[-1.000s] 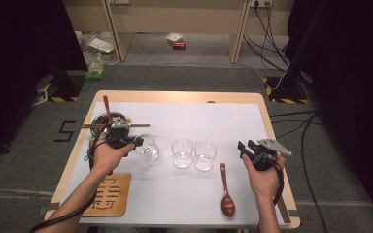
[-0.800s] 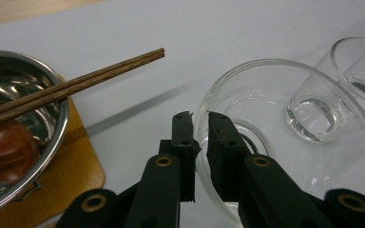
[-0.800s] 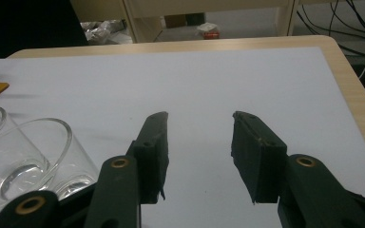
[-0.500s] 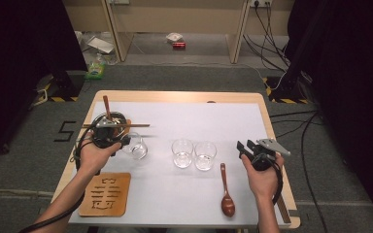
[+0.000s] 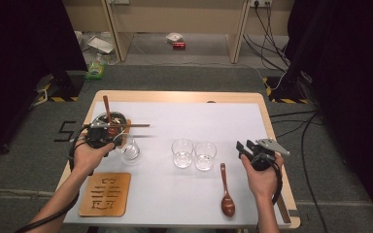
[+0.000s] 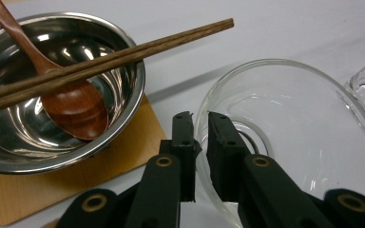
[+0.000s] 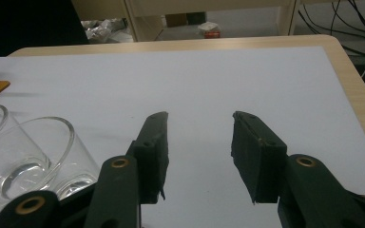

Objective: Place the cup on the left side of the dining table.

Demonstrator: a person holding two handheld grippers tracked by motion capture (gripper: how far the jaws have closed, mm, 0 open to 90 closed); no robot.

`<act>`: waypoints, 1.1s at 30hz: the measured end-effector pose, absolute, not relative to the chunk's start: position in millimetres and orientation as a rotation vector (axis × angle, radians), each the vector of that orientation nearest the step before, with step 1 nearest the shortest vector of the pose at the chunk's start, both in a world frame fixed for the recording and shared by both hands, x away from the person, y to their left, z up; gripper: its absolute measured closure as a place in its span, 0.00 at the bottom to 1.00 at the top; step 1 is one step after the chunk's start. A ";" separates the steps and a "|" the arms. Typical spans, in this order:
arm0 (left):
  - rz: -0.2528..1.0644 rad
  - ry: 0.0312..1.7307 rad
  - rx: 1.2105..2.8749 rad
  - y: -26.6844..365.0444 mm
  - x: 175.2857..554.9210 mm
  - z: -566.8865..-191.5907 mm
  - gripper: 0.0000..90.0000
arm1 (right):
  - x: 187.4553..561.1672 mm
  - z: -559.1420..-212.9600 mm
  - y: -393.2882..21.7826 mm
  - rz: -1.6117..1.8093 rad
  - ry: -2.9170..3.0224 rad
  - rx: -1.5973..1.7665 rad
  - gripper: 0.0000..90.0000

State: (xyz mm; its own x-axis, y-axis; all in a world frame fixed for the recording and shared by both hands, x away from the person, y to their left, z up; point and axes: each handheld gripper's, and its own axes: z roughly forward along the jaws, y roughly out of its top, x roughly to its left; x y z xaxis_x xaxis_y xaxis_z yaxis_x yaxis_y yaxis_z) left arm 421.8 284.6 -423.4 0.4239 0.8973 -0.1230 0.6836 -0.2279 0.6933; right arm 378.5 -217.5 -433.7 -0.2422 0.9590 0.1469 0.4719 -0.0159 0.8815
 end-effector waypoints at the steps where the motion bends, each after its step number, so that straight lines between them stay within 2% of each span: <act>1: 0.407 1.337 1.990 285.0 422.4 -425.3 0.91 | 378.5 -433.6 -217.4 1.213 1.743 1.489 0.63; 16: 0.345 1.376 2.009 287.0 429.3 -434.5 0.90 | 378.6 -434.4 -217.6 1.203 1.748 1.493 0.63; 20: 0.333 1.361 1.946 287.9 431.4 -428.9 0.86 | 378.4 -433.9 -217.4 1.208 1.748 1.488 0.63; 22: 0.330 1.354 1.943 288.0 430.2 -426.3 0.80 | 378.4 -434.0 -217.4 1.212 1.746 1.488 0.63; 25: 0.393 1.321 1.884 289.8 423.2 -416.1 0.70 | 378.1 -434.1 -218.8 1.208 1.744 1.489 0.63; 33: 0.445 1.331 1.820 306.5 408.1 -414.0 0.62 | 377.3 -433.4 -219.8 1.196 1.738 1.492 0.63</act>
State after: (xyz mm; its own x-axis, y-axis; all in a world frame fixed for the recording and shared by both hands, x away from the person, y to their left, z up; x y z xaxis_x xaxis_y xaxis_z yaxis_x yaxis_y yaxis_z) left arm 408.1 306.5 -414.0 0.3788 0.9084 -0.1772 0.6190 -0.1063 0.7782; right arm 377.3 -219.8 -433.4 -0.2324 0.9628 0.1381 0.4728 -0.0122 0.8811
